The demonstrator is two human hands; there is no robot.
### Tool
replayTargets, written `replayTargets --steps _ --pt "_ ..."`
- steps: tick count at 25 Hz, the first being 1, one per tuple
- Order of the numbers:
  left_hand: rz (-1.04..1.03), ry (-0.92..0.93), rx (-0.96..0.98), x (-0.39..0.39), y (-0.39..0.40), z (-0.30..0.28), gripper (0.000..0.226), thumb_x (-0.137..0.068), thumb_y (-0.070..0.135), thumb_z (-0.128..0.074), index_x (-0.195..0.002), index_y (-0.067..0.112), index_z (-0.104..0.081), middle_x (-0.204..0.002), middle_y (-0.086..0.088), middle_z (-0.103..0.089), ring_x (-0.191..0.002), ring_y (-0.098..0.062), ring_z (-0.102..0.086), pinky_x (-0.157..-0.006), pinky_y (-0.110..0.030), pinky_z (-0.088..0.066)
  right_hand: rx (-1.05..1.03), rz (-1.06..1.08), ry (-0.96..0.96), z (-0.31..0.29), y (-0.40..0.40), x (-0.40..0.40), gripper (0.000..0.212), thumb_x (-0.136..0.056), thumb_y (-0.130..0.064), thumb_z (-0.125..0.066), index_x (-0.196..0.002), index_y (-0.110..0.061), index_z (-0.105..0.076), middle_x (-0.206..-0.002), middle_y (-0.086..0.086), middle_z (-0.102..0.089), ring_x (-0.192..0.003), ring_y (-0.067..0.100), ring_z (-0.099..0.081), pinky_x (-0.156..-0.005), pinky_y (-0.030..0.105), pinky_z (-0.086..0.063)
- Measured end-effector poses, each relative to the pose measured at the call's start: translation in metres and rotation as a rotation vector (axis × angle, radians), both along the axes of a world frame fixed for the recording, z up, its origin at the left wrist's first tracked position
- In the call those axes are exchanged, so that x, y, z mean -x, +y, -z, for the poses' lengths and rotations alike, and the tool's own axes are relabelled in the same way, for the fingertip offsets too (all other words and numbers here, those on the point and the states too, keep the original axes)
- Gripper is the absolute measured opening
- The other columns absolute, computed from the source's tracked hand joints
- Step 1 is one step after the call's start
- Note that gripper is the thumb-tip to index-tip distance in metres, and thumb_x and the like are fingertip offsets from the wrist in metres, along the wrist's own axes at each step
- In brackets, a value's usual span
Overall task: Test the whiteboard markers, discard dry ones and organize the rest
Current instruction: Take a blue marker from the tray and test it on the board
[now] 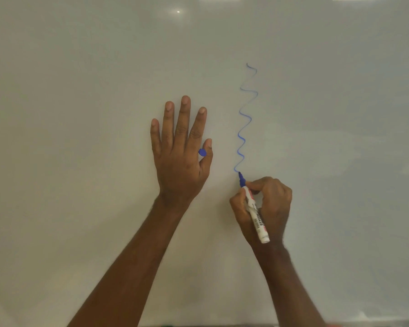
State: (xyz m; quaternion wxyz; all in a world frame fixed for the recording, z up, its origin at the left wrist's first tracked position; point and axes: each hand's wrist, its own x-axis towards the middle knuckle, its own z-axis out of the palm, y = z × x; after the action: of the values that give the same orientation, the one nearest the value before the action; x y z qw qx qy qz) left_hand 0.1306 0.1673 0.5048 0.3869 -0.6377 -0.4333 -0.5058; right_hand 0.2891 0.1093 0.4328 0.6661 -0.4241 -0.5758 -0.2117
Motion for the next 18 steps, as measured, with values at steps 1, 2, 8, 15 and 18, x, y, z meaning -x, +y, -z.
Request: replayTargets --steps 1,2,8,15,18 --pt "0.000 0.003 0.001 0.000 0.000 0.002 0.053 -0.105 0.031 -0.047 -0.155 0.015 -0.040 -0.162 -0.015 -0.035 -0.152 -0.038 -0.026 -0.122 -0.058 -0.022 0.016 -0.008 0.021 0.005 -0.001 -0.001 0.011 -0.072 -0.006 -0.070 -0.078 -0.006 -0.061 -0.071 -0.001 -0.058 -0.064 0.024 -0.055 -0.077 0.043 -0.045" --pt "-0.001 0.002 0.000 -0.001 -0.001 0.005 0.052 -0.105 0.031 -0.048 -0.155 0.016 -0.040 -0.161 -0.015 -0.035 -0.152 -0.038 -0.027 -0.122 -0.058 -0.022 0.029 -0.005 0.010 0.011 -0.002 -0.001 0.011 -0.072 -0.006 -0.071 -0.078 -0.006 -0.061 -0.071 0.000 -0.058 -0.064 0.024 -0.055 -0.077 0.043 -0.045" --pt "0.017 0.005 0.060 -0.001 -0.007 0.023 0.052 -0.104 0.031 -0.049 -0.154 0.015 -0.042 -0.161 -0.015 -0.035 -0.152 -0.037 -0.026 -0.122 -0.058 -0.020 0.198 -0.060 -0.024 0.054 -0.015 -0.007 0.013 -0.073 -0.008 -0.067 -0.074 -0.011 -0.054 -0.068 -0.005 -0.053 -0.061 0.020 -0.050 -0.072 0.039 -0.044" --pt "0.682 -0.374 0.246 -0.005 -0.052 0.062 0.014 -0.104 0.025 -0.050 -0.113 0.016 -0.055 -0.145 0.003 -0.055 -0.145 -0.025 -0.042 -0.120 -0.048 -0.030 0.445 -0.436 0.274 0.071 -0.056 -0.001 0.016 -0.086 -0.012 -0.068 -0.091 -0.026 -0.062 -0.080 -0.010 -0.063 -0.074 0.017 -0.063 -0.066 0.033 -0.053" --pt "0.975 -0.843 0.438 -0.008 -0.087 0.079 0.015 -0.103 0.026 -0.052 -0.094 0.014 -0.054 -0.104 -0.008 -0.075 -0.101 -0.026 -0.071 -0.090 -0.042 -0.053 0.424 -0.570 0.362 0.067 -0.073 0.005 0.015 -0.088 -0.008 -0.068 -0.094 -0.021 -0.066 -0.086 -0.009 -0.067 -0.076 0.017 -0.064 -0.066 0.026 -0.052"
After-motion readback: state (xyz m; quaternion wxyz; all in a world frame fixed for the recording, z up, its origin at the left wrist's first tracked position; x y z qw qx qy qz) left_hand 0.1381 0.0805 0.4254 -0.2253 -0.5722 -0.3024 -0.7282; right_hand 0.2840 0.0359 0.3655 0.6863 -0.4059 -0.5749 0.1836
